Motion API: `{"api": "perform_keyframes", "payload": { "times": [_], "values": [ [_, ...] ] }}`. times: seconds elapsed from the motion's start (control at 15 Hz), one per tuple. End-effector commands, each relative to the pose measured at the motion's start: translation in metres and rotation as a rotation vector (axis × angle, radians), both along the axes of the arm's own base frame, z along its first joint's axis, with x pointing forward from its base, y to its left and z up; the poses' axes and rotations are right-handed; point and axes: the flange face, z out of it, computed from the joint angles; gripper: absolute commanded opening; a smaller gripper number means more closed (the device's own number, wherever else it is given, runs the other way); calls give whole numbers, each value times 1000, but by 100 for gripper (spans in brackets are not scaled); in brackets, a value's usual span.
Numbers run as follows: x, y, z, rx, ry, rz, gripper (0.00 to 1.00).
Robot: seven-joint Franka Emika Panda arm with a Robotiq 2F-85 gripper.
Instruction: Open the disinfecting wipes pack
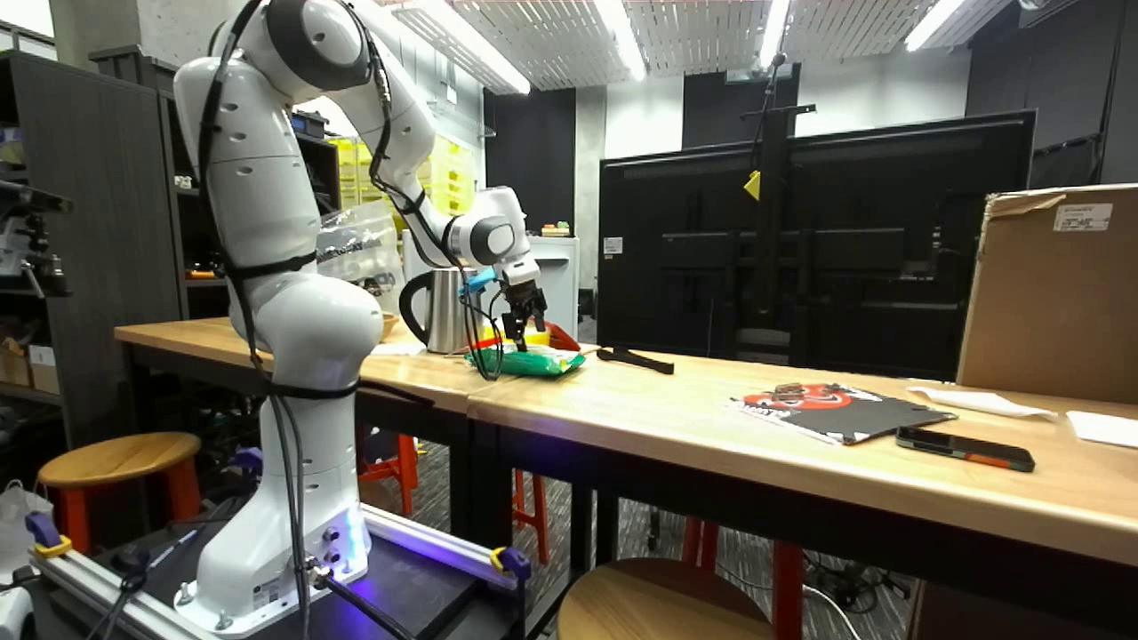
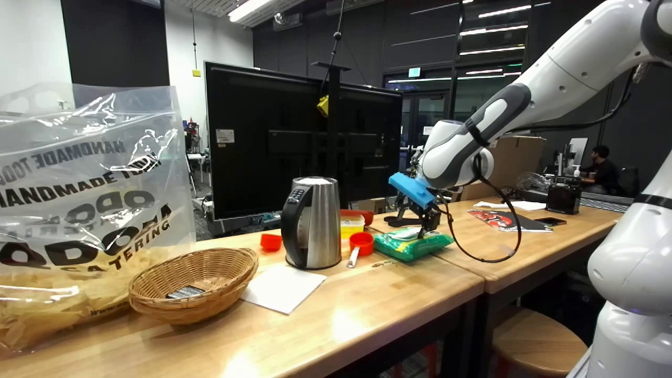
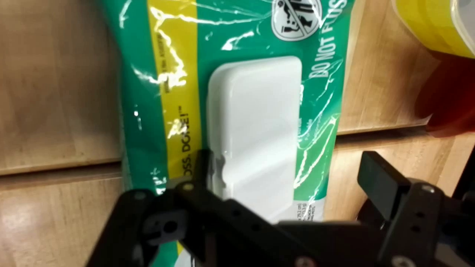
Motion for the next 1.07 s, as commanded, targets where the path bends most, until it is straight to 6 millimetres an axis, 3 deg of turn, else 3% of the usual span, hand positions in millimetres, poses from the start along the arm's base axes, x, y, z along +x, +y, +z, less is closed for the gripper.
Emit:
{"api": "perform_keyframes", "payload": {
  "times": [0.0, 1.0],
  "values": [
    [3, 0, 3, -7, -20, -18, 100],
    [10, -1, 23, -67, -33, -15, 100]
  ]
}}
